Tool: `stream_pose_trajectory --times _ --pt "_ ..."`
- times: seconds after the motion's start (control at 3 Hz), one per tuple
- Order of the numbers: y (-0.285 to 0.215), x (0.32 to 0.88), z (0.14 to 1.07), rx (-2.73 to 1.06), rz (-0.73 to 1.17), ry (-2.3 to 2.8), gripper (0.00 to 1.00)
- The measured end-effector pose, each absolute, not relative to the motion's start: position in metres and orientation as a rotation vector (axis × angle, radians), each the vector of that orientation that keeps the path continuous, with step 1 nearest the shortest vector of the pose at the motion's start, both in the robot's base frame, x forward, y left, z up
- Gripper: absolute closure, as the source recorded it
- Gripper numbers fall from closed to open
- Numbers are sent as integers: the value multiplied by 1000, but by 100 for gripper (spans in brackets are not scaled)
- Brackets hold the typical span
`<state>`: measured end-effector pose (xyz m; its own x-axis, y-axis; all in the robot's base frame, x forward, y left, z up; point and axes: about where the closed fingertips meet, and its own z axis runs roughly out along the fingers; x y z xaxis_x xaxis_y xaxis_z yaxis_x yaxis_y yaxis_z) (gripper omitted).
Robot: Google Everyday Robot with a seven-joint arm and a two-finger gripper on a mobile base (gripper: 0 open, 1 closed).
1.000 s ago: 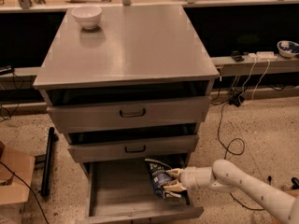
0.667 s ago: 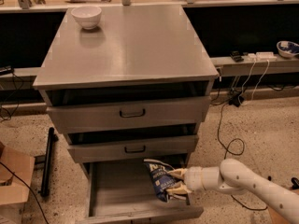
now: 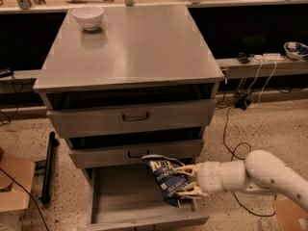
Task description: Pick blue chip bag from bottom drawer and place on counter
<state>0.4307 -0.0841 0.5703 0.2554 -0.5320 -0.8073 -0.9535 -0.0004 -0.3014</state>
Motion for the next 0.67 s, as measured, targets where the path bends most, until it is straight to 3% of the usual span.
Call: stream_pose_trajectory --times 0.33,0.67 --pt "-92 412 682 -1707 488 1300 100" --pt "-93 406 715 -1774 412 1289 100"
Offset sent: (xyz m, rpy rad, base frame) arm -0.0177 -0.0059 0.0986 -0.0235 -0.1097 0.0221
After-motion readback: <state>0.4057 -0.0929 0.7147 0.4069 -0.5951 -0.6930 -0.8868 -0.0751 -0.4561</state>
